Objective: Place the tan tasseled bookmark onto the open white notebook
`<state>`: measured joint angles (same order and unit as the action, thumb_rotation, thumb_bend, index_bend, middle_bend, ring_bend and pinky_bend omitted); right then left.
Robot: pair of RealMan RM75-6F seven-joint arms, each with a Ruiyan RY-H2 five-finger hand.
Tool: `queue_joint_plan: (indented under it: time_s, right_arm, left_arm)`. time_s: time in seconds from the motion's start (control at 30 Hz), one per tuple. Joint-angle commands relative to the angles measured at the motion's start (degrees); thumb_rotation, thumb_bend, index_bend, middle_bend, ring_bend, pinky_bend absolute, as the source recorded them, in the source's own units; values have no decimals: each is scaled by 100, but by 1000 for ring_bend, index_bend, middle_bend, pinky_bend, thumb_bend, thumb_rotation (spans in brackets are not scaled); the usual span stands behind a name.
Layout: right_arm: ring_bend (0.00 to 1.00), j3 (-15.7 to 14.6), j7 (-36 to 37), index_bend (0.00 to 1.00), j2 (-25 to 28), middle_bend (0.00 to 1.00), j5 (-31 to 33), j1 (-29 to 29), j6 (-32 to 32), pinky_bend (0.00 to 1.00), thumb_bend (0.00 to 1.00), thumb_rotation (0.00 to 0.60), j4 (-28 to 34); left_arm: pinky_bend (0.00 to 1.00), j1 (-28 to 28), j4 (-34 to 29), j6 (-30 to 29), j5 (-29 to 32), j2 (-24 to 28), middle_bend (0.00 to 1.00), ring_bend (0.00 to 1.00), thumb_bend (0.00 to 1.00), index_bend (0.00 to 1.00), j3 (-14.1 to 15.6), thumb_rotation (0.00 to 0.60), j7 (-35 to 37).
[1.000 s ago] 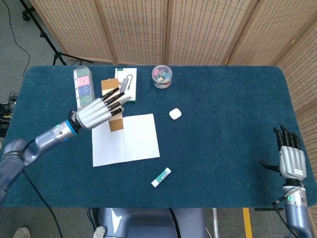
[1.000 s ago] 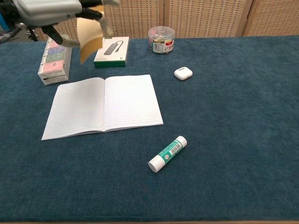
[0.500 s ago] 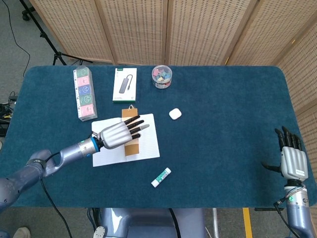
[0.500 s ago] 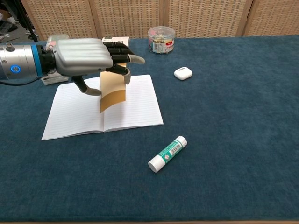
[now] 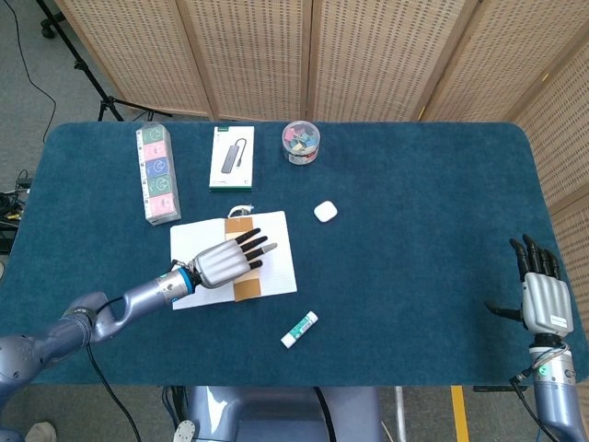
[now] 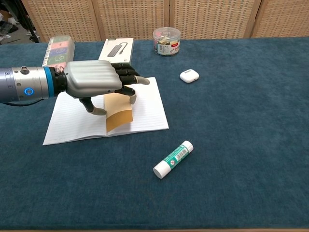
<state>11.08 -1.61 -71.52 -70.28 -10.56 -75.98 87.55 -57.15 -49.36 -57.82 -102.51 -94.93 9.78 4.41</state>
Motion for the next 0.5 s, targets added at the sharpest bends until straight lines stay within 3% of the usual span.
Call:
queue_joint_plan:
  time_s: [0.03, 0.5]
  right_arm:
    - [0, -4, 14, 0, 11, 0, -6, 4, 1, 0, 0, 600, 6]
    - [0, 0, 72, 0, 58, 0, -19, 24, -28, 0, 0, 600, 27]
  left_arm:
    - [12, -14, 65, -4, -5, -65, 0, 0, 263, 444, -51, 600, -97]
    - [12, 52, 596, 4, -82, -269, 0, 0, 258, 445, 36, 600, 8]
